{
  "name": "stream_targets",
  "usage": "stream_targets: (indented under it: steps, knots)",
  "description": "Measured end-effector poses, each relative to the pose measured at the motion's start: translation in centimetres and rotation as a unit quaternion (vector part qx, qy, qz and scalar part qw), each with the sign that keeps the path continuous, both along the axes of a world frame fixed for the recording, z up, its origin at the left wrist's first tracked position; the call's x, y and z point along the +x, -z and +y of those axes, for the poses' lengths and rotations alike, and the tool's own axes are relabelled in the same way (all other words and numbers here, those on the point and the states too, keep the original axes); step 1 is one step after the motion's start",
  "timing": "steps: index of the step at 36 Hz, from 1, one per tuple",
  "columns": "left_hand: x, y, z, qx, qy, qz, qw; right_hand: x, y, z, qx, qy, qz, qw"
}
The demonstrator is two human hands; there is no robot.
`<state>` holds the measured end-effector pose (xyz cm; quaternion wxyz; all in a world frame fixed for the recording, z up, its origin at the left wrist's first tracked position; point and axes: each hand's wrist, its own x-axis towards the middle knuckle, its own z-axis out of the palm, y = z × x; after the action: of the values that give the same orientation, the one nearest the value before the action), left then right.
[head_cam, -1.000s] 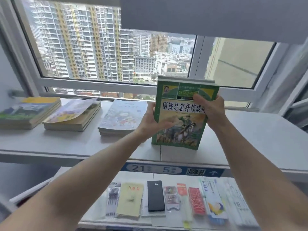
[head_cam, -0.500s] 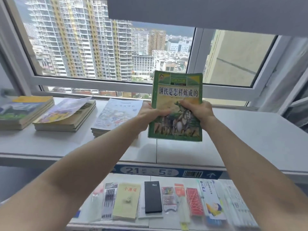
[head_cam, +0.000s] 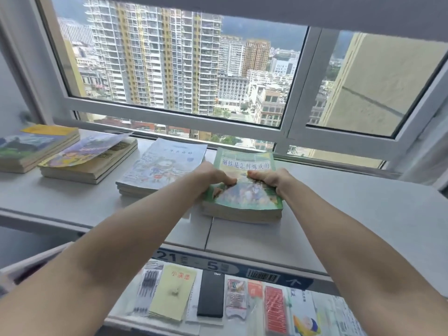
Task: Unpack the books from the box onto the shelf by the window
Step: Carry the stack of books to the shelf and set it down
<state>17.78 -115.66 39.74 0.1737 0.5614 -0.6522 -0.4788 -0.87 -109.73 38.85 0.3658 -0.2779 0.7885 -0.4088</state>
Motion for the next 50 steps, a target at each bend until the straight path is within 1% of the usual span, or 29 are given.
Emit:
stream_targets:
  steps: [3,6,12,15,17,19,22,27,31,34,36,39,43,45,50]
  knots:
    - [-0.4,0.1,-0.4,-0.021,-0.004,-0.023,0.999,0.1,-0.1,-0.5,0.003,-0.003,0.029,1.000]
    - [-0.8,-0.1,-0.4,-0.061,-0.008,-0.049,0.997,0.2,-0.2,-1.0,0.016,-0.001,0.055,0.998]
    - [-1.4,-0.7,-0.2,-0.120,0.006,-0.120,0.985,0.6,-0.7,-1.4,0.062,-0.004,0.100,0.993]
    - [-1.4,-1.0,-0.5,-0.133,0.009,-0.135,0.982,0.9,-0.7,-1.7,0.066,-0.001,0.122,0.990]
    - [-1.5,-1.2,-0.6,-0.158,0.014,-0.158,0.975,1.2,-0.7,-1.8,0.068,0.003,0.145,0.987]
    - [-1.9,-1.6,-0.3,-0.199,0.027,-0.190,0.961,1.3,-0.9,-1.7,0.075,0.007,0.161,0.984]
    - [-2.5,-2.2,0.1,-0.259,0.053,-0.248,0.932,1.1,-1.0,-1.4,0.080,0.009,0.167,0.983]
    - [-2.8,-2.7,0.6,-0.284,0.080,-0.328,0.897,1.0,-0.6,-1.0,0.078,-0.002,0.169,0.982]
    - [-3.2,-4.1,0.8,-0.334,0.122,-0.386,0.851,-0.2,-1.0,0.4,0.038,-0.011,0.216,0.976]
    - [-4.4,-5.5,1.1,-0.382,0.153,-0.385,0.826,-1.7,-1.9,3.3,0.047,-0.007,0.312,0.949]
    - [-6.1,-6.4,2.1,-0.421,0.179,-0.362,0.812,-2.7,-2.6,6.1,0.074,0.006,0.376,0.924]
    - [-9.2,-7.3,4.7,-0.473,0.224,-0.329,0.786,-4.1,-3.3,10.9,0.118,0.040,0.438,0.890]
    - [-13.9,-7.2,10.0,-0.511,0.319,-0.277,0.748,-5.5,-3.3,18.4,0.144,0.105,0.479,0.860]
    - [-16.2,-6.8,13.8,-0.531,0.364,-0.247,0.724,-5.6,-3.0,22.9,0.162,0.138,0.492,0.845]
    - [-19.9,-5.0,25.2,-0.538,0.475,-0.169,0.675,-4.2,-1.4,34.9,0.218,0.236,0.493,0.808]
